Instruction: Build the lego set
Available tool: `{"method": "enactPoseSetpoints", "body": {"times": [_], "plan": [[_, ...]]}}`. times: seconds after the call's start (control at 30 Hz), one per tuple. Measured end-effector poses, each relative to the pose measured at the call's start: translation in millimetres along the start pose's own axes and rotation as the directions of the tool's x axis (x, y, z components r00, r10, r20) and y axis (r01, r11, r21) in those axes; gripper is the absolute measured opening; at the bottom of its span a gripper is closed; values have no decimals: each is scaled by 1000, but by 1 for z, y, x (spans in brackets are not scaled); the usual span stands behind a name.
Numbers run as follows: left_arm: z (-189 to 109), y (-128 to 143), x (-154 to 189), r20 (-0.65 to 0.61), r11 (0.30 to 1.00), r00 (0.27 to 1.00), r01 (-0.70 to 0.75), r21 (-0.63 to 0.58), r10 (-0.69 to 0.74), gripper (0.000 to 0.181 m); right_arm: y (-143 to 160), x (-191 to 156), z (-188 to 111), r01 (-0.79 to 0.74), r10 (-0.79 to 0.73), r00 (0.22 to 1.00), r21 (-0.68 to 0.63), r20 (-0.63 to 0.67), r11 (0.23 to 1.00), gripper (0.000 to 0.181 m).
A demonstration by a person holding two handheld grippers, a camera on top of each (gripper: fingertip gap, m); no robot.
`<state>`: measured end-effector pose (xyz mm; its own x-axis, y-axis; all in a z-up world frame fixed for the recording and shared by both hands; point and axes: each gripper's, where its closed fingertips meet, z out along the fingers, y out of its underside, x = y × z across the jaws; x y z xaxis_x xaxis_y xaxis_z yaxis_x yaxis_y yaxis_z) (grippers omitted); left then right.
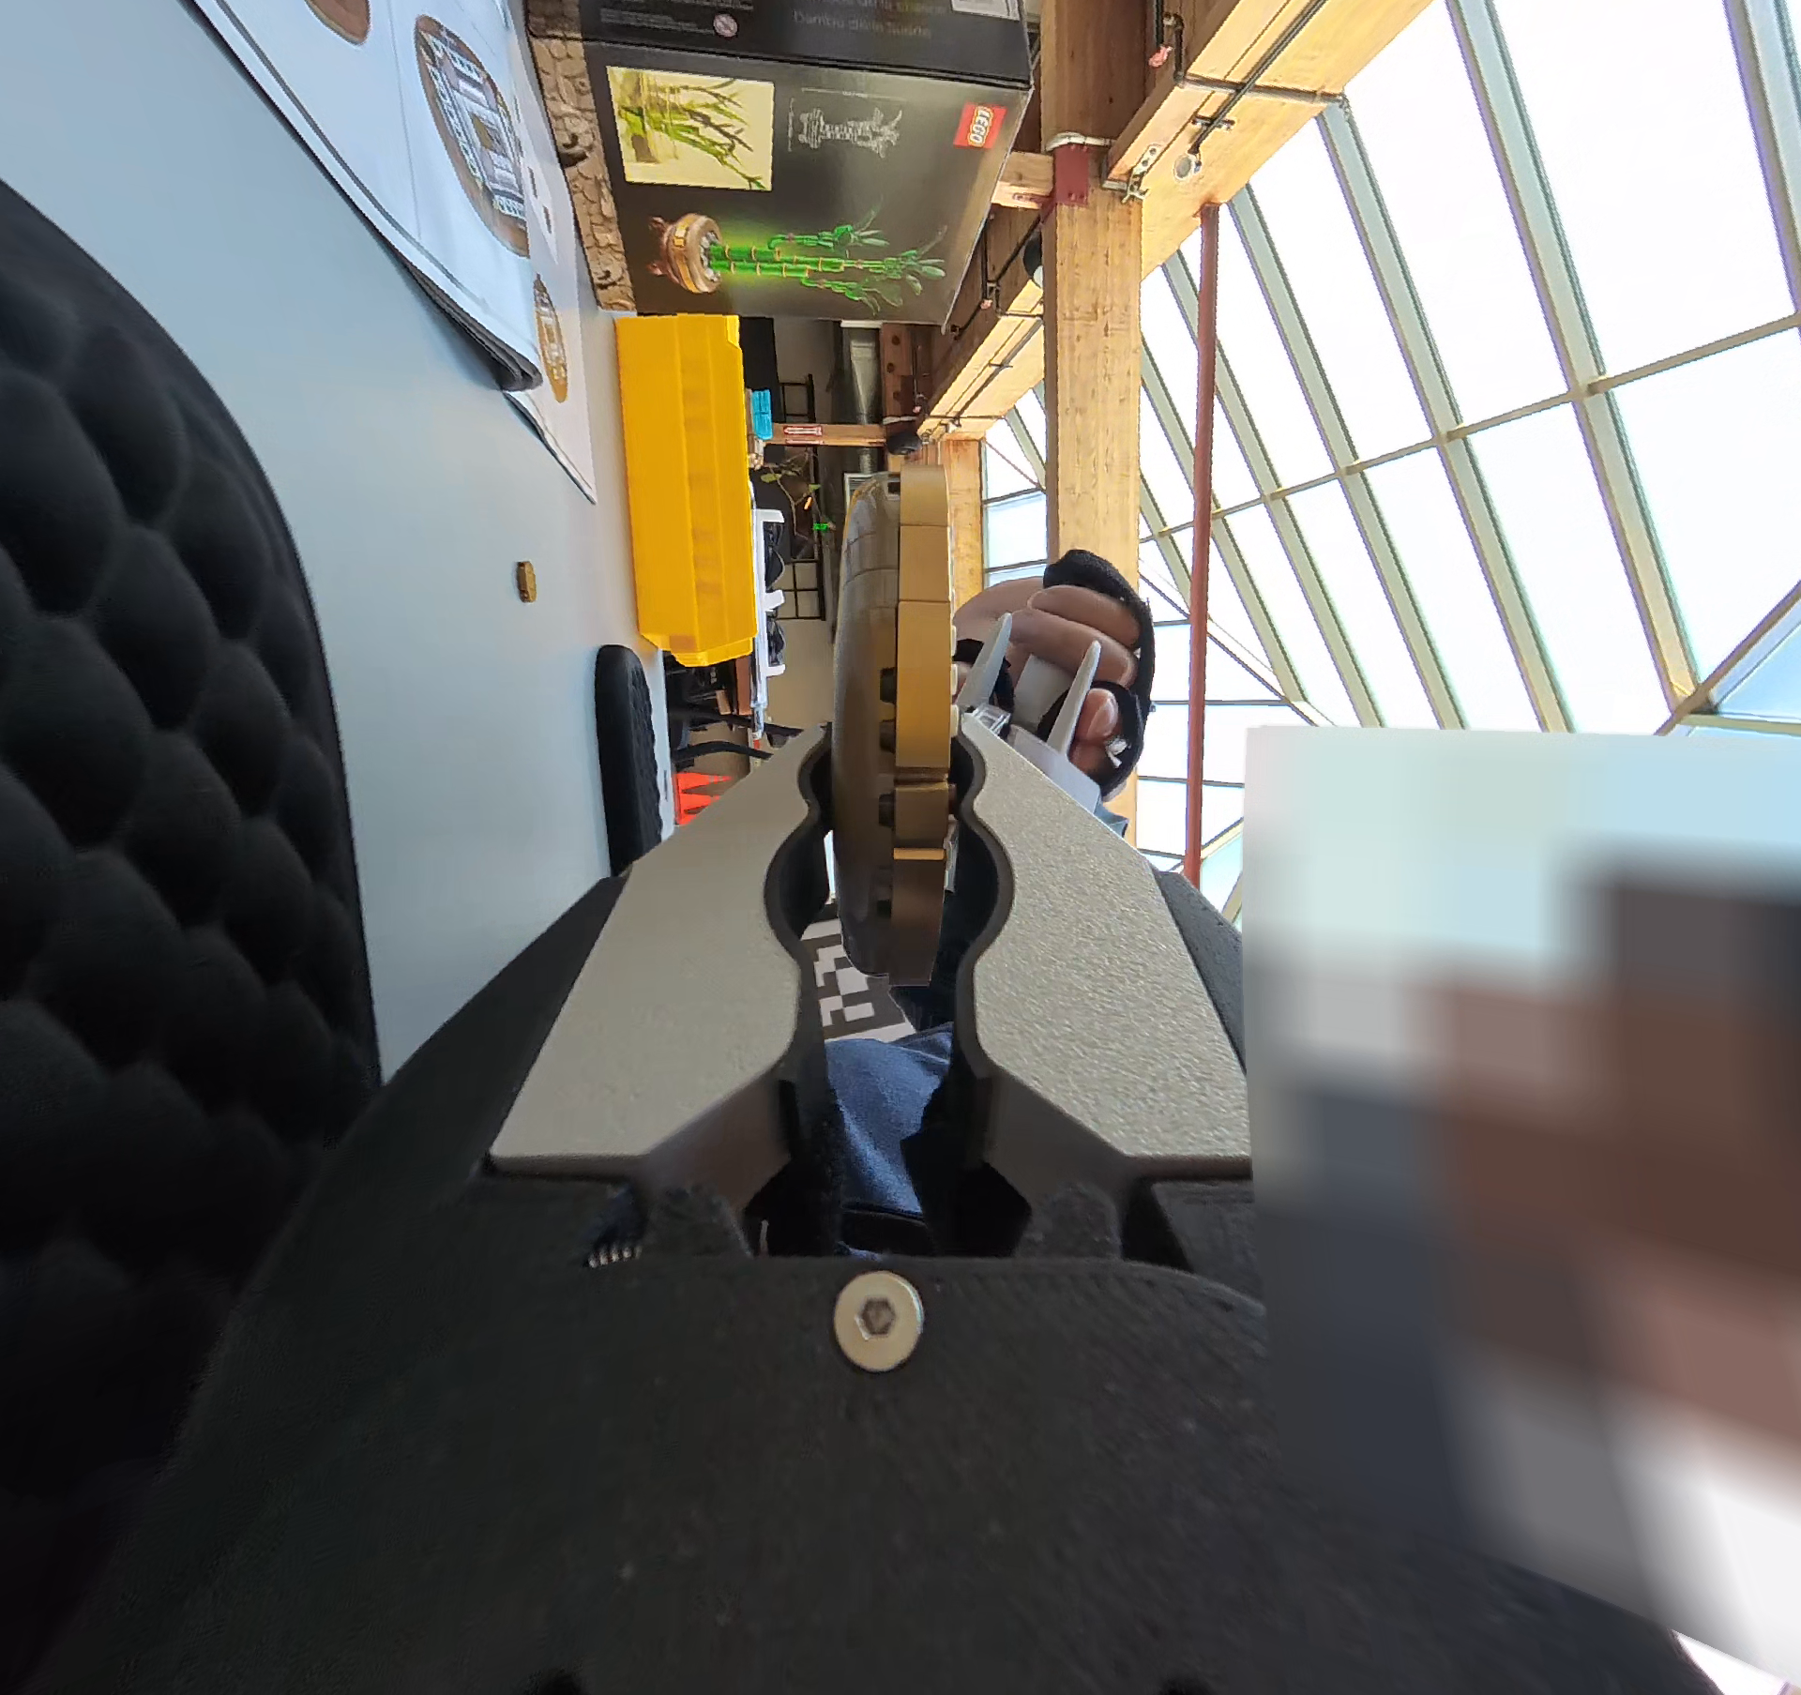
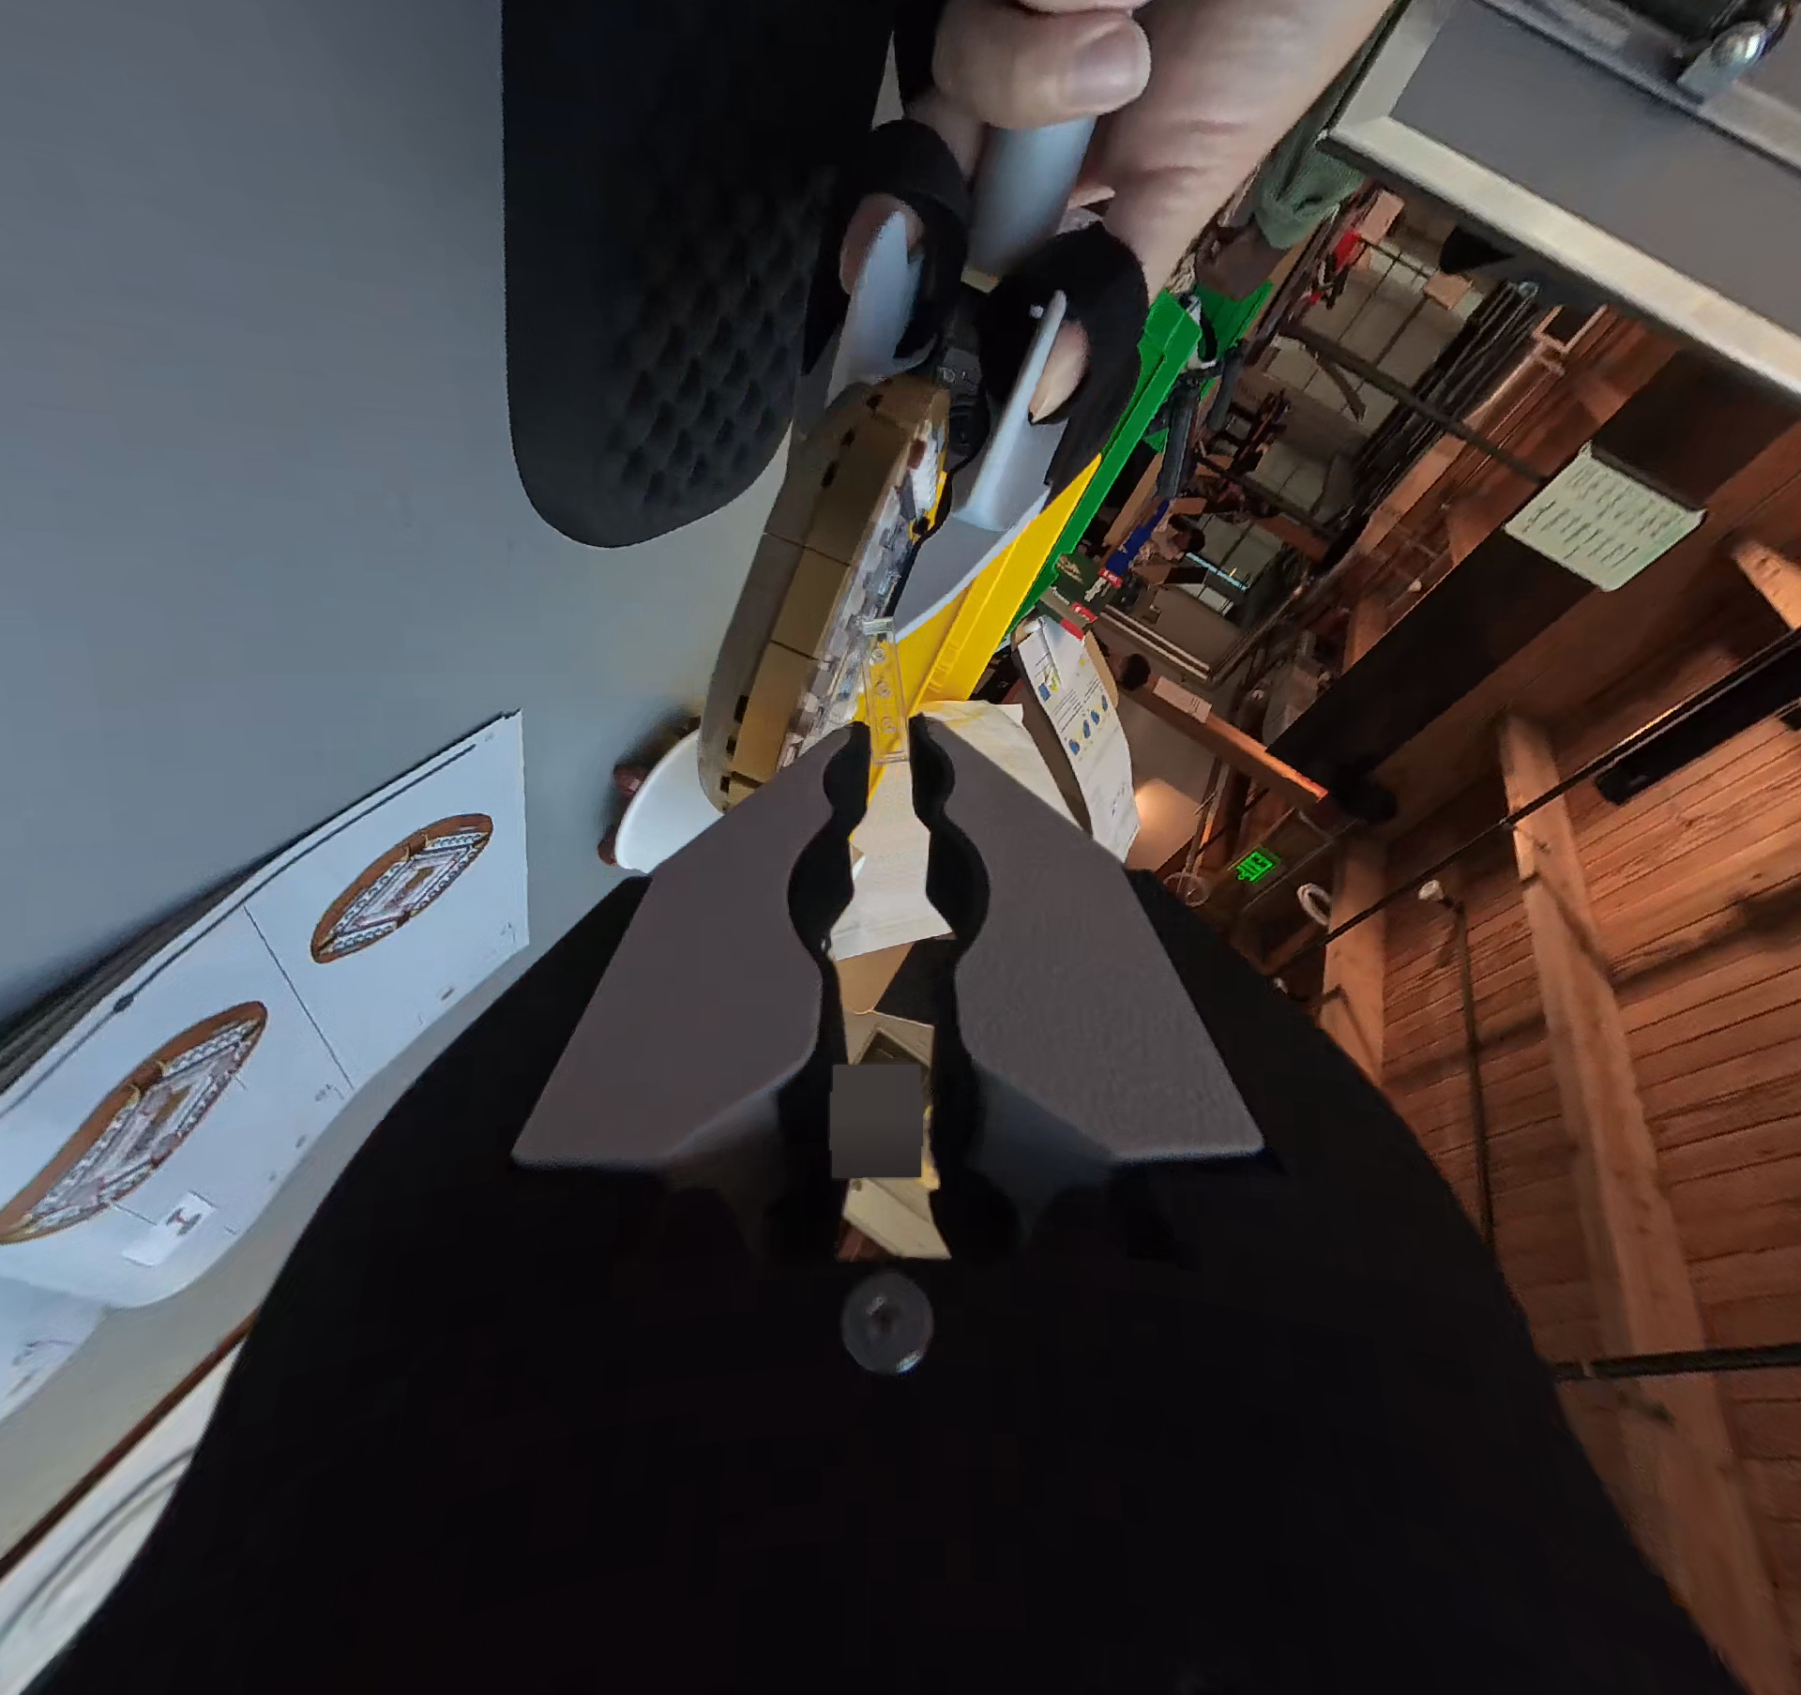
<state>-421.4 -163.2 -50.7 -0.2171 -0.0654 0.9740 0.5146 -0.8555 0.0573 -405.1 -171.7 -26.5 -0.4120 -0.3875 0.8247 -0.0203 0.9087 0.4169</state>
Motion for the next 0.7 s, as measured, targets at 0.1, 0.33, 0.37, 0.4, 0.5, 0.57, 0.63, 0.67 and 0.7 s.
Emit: {"method": "enactPoseSetpoints", "body": {"times": [0.1,0.33,0.37,0.4,0.5,0.57,0.63,0.67,0.7], "plan": [[2,0,3,-11,1000,1000,8,0,-8,19,-2,0,-6,66,-67,997,27,30,997,8],[6,-1,7,6,1000,1000,-22,-10,22,19,-2,5,-16,149,-152,987,54,58,987,15],[7,-1,8,10,1000,1000,-27,-12,27,19,0,5,-17,145,-148,987,46,63,988,19],[7,-1,8,16,999,999,-35,-13,35,19,3,7,-18,136,-138,988,35,62,990,20],[6,-3,7,37,998,997,-61,-10,61,19,19,12,-25,-36,37,996,-13,82,999,20],[5,-4,6,50,997,996,-75,-5,75,19,41,24,-28,-379,381,924,-71,32,923,13],[5,-6,2,70,996,993,-91,2,91,19,52,28,-28,-835,836,547,-42,48,549,20],[5,-7,-1,82,995,992,-98,4,97,19,50,27,-27,-967,961,253,-8,111,255,20],[6,-7,-3,92,995,991,-102,7,101,19,42,26,-26,-999,973,-34,16,227,-39,31]]}}
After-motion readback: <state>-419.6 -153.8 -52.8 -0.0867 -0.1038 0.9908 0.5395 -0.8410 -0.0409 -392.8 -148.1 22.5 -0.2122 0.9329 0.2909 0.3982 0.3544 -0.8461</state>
